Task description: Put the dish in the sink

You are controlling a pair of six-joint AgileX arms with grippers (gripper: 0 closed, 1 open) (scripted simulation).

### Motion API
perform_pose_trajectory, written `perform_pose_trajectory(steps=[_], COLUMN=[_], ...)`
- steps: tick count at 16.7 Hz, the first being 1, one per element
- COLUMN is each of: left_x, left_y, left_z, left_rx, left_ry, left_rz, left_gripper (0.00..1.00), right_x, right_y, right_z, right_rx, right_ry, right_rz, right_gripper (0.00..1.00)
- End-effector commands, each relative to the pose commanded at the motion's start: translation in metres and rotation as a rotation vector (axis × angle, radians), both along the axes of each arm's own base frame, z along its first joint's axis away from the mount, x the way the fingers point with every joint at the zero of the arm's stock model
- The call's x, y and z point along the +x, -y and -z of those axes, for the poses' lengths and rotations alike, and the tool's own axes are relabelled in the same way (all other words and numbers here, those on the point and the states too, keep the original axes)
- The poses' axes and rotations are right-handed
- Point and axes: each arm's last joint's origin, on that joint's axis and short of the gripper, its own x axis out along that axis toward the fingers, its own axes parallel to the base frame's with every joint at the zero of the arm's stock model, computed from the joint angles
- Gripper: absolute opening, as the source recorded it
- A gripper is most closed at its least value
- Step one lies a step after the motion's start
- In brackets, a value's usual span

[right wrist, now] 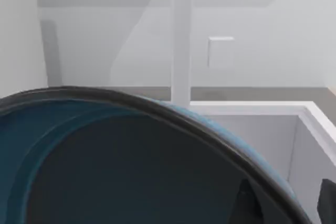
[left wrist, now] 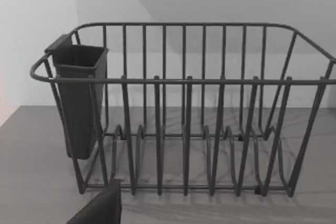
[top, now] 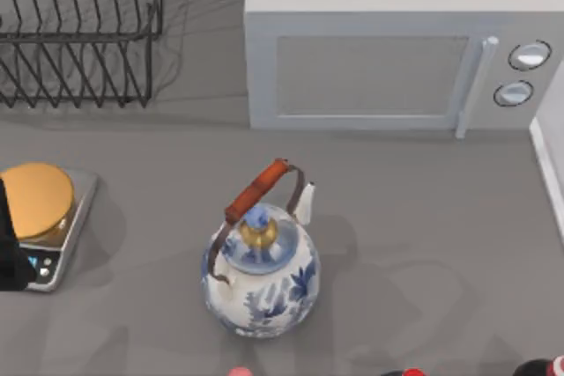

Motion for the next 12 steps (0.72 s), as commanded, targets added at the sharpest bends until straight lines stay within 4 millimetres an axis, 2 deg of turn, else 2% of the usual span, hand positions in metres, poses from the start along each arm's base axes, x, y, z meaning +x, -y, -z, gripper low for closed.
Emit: perform_pose_trajectory(steps=[6,12], left_x=[0.0000,0.0000], left_y=[0.0000,0.0000], left_z=[0.0000,0.0000], left_rx=[0.000,0.000], left_ry=[0.000,0.000], left_rz=[0.000,0.000], left_gripper=[1.00,1.00], right_x=[0.0000,0.0000], right_y=[0.0000,0.0000], right_z=[0.0000,0.0000], right_rx=[0.000,0.000], right_ry=[0.000,0.000], right_rz=[0.000,0.000], right_gripper=[0.98,1.00])
